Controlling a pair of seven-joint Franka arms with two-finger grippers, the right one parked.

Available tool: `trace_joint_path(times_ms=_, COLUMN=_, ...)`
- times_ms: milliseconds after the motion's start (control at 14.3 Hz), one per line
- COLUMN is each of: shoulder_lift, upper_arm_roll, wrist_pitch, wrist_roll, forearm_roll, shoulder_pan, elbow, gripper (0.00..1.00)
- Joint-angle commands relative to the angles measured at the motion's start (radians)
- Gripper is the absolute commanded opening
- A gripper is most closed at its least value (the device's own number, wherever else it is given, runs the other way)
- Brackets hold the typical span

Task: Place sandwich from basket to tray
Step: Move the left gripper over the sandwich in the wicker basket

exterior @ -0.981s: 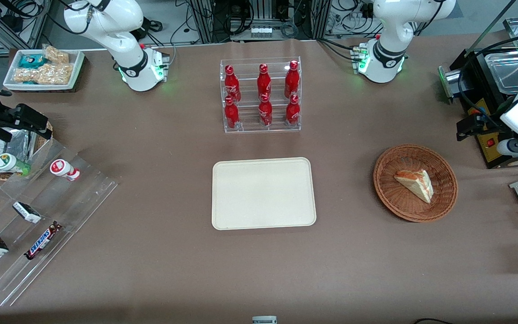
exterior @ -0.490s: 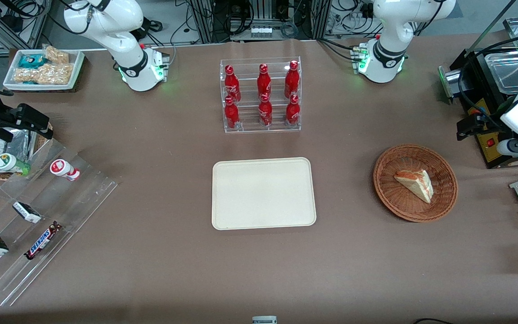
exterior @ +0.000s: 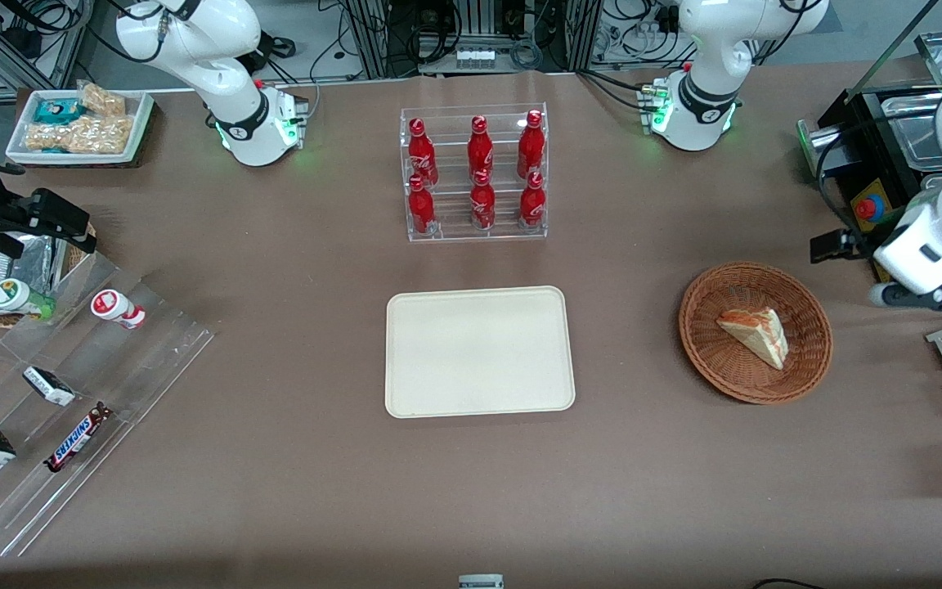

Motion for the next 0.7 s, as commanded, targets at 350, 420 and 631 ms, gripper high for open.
trace_joint_path(times_ms=350, shoulder_lift=-0.019, upper_arm_roll=-0.006, wrist_pitch=0.392, wrist_roll=-0.191, forearm_roll=0.018, shoulder_pan=0.011, elbow=-0.331, gripper=1.00)
trace_joint_path(times_ms=420, shoulder_lift=-0.016, upper_arm_roll=-0.007, wrist_pitch=0.426, wrist_roll=-0.269, forearm_roll=0.018, shoulder_pan=0.011, elbow=-0.353, gripper=1.00)
trace_joint_path(times_ms=631, shoulder_lift=0.016, upper_arm_roll=-0.007, wrist_pitch=0.512, wrist_roll=-0.553, forearm_roll=0.017, shoulder_pan=0.011, elbow=-0.370, gripper=1.00)
